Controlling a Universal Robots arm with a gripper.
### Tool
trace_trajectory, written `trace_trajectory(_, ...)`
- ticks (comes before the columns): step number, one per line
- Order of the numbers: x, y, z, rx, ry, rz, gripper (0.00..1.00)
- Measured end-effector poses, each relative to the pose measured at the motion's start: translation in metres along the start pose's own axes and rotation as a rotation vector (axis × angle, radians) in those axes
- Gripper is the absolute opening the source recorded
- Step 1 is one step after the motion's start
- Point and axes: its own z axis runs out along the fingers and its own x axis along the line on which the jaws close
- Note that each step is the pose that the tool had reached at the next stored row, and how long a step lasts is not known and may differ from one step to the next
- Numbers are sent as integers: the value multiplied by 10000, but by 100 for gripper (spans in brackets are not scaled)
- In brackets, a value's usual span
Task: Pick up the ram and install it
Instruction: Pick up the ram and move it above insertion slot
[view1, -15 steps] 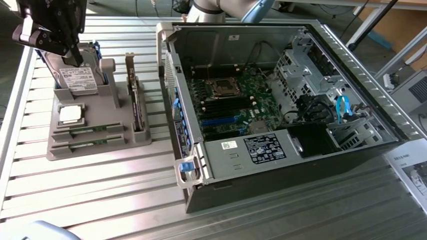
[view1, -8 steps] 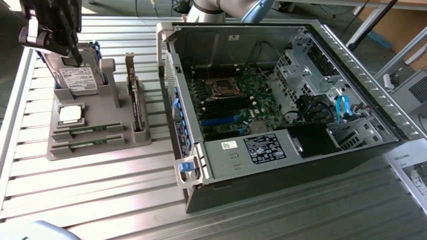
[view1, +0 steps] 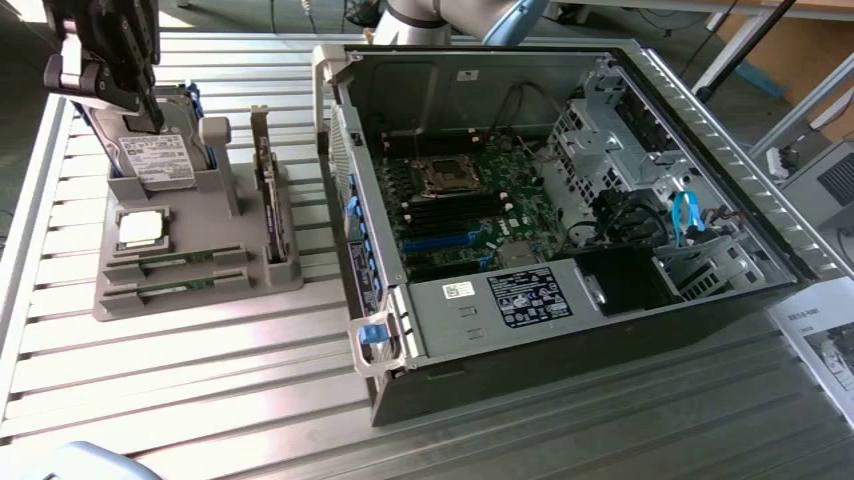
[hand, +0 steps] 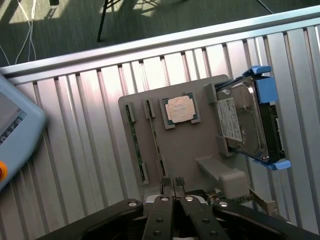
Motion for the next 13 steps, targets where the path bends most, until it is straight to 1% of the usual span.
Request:
trace_trajectory(3,0,0,0,-2,4,-105,10)
trace_trajectory(10,0,0,0,-23,33,-939,10)
trace_trajectory(13,0,0,0,-28,40,-1116,10)
